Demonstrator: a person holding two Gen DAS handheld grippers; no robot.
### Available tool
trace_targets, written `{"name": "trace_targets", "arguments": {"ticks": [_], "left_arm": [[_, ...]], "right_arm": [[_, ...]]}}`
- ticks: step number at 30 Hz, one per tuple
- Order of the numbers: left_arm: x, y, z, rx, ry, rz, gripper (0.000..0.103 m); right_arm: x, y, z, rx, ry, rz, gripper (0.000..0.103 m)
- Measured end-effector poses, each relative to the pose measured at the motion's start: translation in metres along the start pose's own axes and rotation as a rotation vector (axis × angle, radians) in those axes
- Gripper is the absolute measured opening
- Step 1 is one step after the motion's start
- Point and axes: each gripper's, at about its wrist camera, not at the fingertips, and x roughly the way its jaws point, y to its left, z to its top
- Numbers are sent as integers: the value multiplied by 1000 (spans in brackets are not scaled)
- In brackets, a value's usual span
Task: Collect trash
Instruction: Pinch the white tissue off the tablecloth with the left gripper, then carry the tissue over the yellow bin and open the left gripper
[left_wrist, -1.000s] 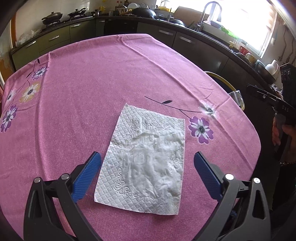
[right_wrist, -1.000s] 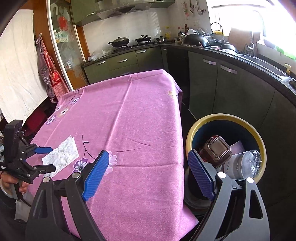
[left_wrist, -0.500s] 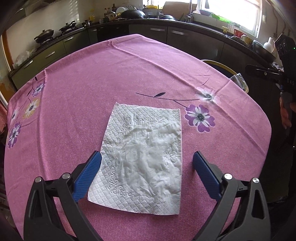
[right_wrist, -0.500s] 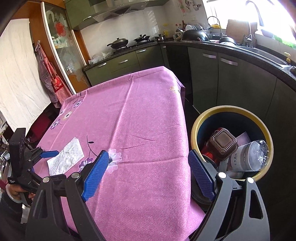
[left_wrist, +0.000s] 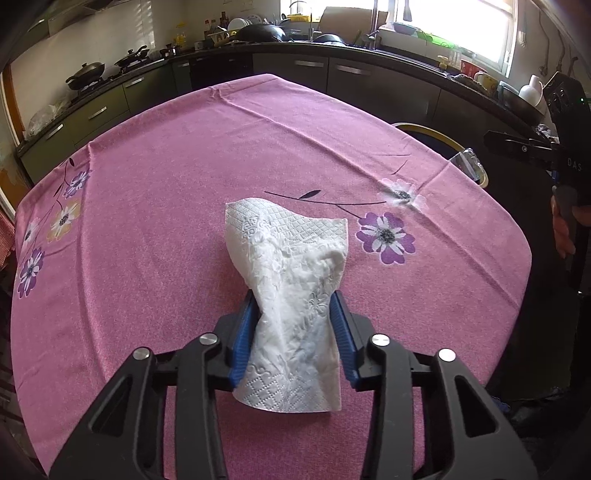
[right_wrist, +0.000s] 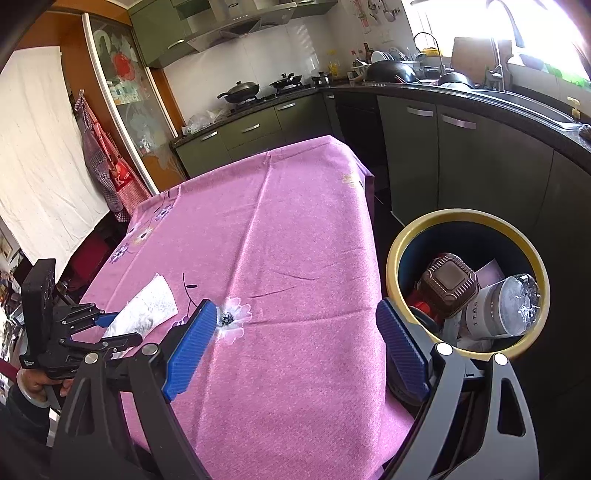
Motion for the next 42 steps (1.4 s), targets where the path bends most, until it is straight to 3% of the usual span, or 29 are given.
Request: {"name": "trace_targets", "arguments": {"ticks": [2,5,12,17,26,33,42], "left_arm": [[0,2,1,-14,2,-6,18],[0,5,1,-32,6,-12,10],[-3,4,4,-42,1,-19,5],[-21,-14,24,15,-37,-48,5],[-32,-83,100,152,-77,-243,5],[25,-157,171,231,-17,-377,5],[160,-227,239,193,128,-355,6]], "right_arm": [[-2,0,0,-2,-5,3,87],[-4,1,1,-4,-9,4,87],[-6,2,0,-6,-10,8,87],[-14,0,2,-11,-23,-4,87],[-51,-43,-9,59,-62,-137,87],[-87,-96,-31,193,-113,-222,87],[-107,-126,-45,253,-133,-254,87]]}}
